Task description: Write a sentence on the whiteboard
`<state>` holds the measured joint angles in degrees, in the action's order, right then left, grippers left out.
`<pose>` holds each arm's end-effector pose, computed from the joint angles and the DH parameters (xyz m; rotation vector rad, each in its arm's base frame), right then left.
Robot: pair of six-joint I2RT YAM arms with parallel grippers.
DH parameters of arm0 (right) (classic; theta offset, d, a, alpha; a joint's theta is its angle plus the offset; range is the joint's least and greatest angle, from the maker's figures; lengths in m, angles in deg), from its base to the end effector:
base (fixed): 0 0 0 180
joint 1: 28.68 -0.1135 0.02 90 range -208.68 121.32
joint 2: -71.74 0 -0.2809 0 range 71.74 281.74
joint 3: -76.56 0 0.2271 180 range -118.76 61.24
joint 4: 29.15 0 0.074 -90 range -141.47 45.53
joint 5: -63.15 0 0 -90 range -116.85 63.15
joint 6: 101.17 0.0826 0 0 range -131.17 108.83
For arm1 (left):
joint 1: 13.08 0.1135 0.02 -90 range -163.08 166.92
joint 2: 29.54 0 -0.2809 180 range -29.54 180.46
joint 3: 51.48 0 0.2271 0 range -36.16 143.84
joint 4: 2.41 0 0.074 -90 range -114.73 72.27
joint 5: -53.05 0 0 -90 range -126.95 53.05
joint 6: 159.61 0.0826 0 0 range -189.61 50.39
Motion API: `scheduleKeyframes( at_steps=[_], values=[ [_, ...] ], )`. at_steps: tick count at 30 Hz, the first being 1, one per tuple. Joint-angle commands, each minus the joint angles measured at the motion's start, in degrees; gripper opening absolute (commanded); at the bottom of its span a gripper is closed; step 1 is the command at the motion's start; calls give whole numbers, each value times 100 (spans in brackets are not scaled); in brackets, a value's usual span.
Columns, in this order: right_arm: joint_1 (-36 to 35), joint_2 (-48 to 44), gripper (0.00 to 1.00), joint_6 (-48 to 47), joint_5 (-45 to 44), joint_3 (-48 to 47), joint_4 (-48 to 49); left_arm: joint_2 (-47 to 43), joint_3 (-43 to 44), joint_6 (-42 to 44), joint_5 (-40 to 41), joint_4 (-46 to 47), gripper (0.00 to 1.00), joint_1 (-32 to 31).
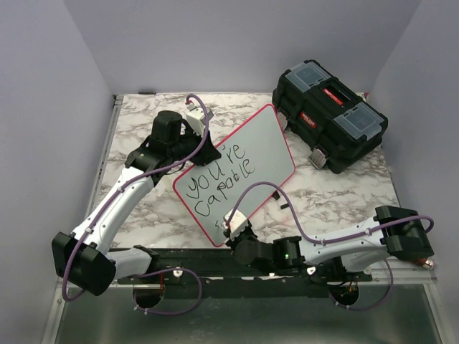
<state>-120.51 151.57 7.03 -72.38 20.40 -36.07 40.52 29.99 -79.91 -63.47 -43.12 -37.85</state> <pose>0.0496 0.2936 0.2317 -0.7768 1.7994 0.4323 0.2350 -0.1490 0.3501 0.5561 2.0621 -0.8486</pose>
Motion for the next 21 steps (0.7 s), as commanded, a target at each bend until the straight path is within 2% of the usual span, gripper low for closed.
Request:
scheduleKeyframes(
  at_steps=[1,21],
  values=[
    [-1,6,1,267,-415,129,-360,69,-177,546,226,-581,0,-107],
    [-1,25,0,177,78,93,-479,86,-159,555,234,-590,0,-102]
  ],
)
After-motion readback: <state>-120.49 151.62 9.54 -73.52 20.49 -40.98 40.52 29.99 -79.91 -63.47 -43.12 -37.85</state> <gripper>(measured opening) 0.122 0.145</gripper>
